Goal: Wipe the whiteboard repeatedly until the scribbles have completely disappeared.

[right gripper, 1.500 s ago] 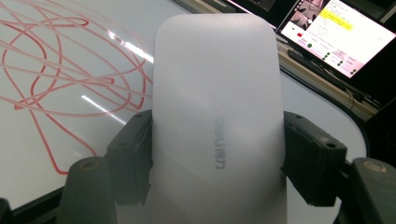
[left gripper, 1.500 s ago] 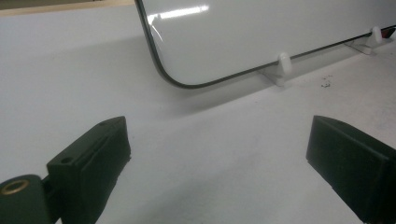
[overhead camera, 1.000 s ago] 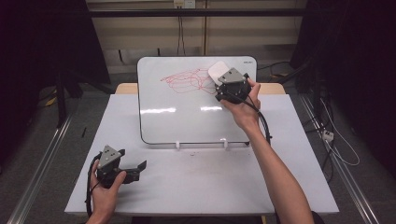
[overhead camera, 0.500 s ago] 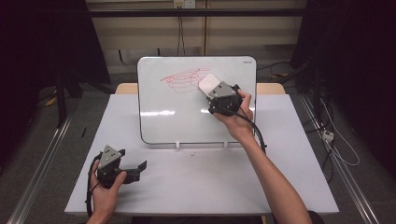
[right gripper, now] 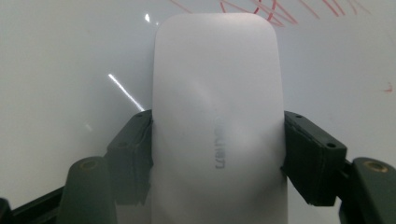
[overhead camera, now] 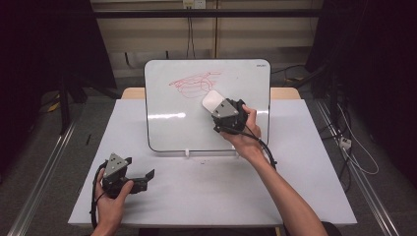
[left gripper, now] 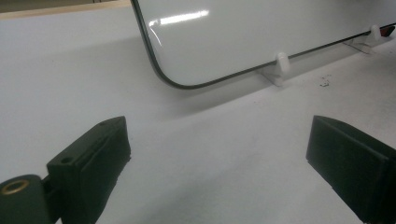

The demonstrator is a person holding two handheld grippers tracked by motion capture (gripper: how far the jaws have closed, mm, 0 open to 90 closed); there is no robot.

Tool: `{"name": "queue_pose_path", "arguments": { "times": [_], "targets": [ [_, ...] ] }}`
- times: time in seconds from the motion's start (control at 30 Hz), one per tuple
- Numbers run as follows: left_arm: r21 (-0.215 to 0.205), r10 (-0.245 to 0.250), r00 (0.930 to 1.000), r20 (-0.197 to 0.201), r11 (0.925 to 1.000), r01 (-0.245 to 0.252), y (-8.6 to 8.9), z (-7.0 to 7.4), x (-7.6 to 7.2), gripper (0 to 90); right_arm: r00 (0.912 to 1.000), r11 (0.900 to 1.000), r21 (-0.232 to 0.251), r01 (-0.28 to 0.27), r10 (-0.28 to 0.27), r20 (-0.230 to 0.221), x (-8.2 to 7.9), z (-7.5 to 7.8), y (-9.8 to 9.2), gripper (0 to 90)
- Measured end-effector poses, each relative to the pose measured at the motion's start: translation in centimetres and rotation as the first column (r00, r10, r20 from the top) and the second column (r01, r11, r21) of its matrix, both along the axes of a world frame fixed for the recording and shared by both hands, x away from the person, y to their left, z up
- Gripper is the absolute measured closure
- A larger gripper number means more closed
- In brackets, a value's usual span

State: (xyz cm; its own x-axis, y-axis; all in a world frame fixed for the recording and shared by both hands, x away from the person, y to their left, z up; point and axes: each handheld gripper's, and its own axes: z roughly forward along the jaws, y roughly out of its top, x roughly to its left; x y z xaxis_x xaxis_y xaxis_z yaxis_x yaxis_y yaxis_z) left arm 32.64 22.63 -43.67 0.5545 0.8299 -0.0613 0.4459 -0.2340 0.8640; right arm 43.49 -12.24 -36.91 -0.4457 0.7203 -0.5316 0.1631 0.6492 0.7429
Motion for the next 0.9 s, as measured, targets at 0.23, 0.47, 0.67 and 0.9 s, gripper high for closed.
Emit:
{"name": "queue_pose_path", "arguments": {
  "times": [0.23, 0.47, 0.67, 0.9],
  "targets": [
    [-0.004, 0.005, 1.0, -0.003, 1.0, -0.005, 0.1, 0.0, 0.0, 6.1, 0.9999, 1.0, 0.023, 0.012, -0.012, 0.0, 0.4, 0.4, -0.3, 31.8],
    [-0.002, 0.006, 1.0, -0.001, 1.0, -0.006, 0.2, 0.0, -0.1, 6.1, 0.9988, 0.997, 0.056, 0.048, -0.049, 0.01, 1.4, 1.8, -1.6, 31.9],
    [-0.006, 0.009, 1.0, -0.002, 0.9999, -0.009, 0.3, 0.0, -0.1, 6.1, 0.9935, 0.987, 0.115, 0.109, -0.112, 0.022, 2.8, 3.4, -3.7, 31.9],
    [-0.005, 0.009, 1.0, -0.002, 0.9999, -0.009, 0.4, 0.0, -0.1, 6.1, 0.9833, 0.971, 0.161, 0.176, -0.181, 0.019, 4.0, 5.0, -6.2, 31.8]
  ]
}}
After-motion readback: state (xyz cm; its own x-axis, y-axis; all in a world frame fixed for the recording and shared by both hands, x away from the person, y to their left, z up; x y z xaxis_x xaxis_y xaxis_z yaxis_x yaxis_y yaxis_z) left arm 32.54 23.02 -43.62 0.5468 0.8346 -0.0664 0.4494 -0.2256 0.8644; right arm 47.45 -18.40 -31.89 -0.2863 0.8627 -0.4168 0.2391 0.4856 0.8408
